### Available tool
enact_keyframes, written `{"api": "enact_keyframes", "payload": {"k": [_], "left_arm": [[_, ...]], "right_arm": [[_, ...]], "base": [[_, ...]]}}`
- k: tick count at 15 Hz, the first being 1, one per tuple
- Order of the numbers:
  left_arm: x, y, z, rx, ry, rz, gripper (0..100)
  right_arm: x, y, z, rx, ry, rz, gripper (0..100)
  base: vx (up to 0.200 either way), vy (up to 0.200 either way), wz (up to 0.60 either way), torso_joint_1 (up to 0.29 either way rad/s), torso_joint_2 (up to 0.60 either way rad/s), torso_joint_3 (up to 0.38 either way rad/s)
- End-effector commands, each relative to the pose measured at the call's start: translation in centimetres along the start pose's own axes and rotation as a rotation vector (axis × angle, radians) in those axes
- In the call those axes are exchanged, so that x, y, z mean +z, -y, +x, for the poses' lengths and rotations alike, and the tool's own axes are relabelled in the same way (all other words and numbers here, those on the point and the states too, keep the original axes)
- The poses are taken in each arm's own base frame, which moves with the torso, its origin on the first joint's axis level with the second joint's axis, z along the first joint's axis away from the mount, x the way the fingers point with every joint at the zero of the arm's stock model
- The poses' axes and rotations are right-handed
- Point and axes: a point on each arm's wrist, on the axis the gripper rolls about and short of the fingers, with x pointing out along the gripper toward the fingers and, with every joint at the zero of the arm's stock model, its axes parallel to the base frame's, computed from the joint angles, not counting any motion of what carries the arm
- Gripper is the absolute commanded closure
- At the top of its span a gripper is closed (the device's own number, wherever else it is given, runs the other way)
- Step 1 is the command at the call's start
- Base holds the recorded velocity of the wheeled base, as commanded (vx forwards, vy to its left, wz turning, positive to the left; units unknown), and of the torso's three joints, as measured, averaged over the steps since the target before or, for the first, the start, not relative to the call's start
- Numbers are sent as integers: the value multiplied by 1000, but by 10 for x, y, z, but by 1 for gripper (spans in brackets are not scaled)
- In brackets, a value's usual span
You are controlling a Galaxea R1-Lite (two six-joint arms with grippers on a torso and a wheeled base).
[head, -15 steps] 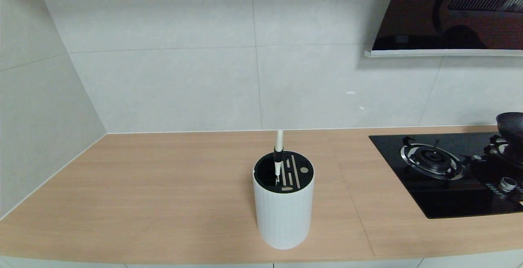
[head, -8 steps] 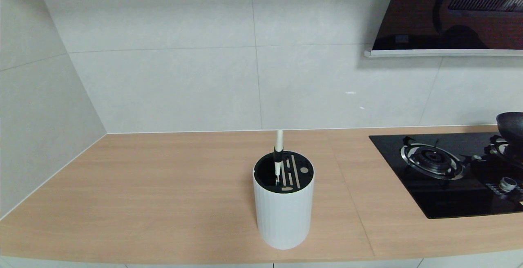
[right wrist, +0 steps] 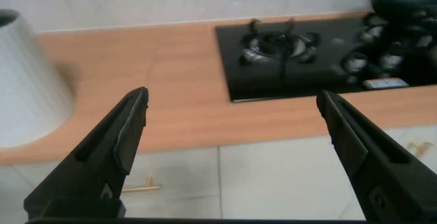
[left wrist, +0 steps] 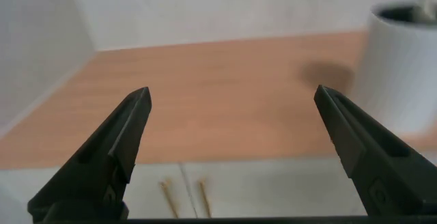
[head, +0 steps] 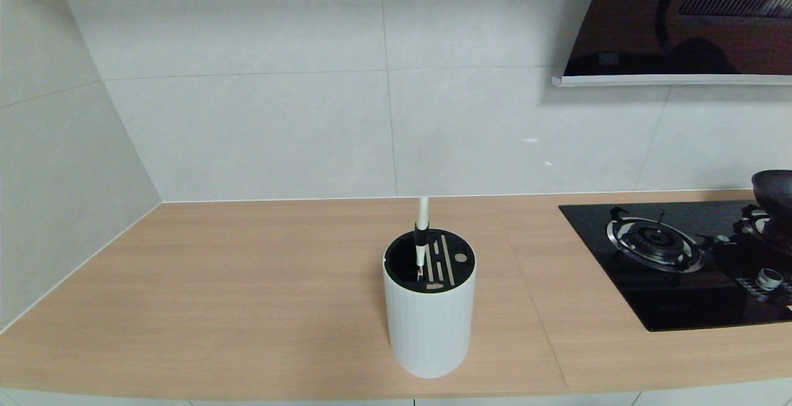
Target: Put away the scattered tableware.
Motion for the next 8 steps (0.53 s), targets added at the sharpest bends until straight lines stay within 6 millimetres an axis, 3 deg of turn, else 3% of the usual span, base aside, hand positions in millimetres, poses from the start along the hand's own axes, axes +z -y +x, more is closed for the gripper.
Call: {"api": "enact_keyframes", "payload": {"k": [1, 8], "left_arm": [[0, 0, 3, -15, -28, -14, 0], [-1, 0, 0, 0, 3, -83, 0]], "right_arm": [[-2, 0, 0, 10, -13, -4, 0], [-2, 0, 1, 8, -14, 4, 0]], "base": [[0, 0, 0, 0, 0, 0], [0, 0, 0, 0, 0, 0]]}}
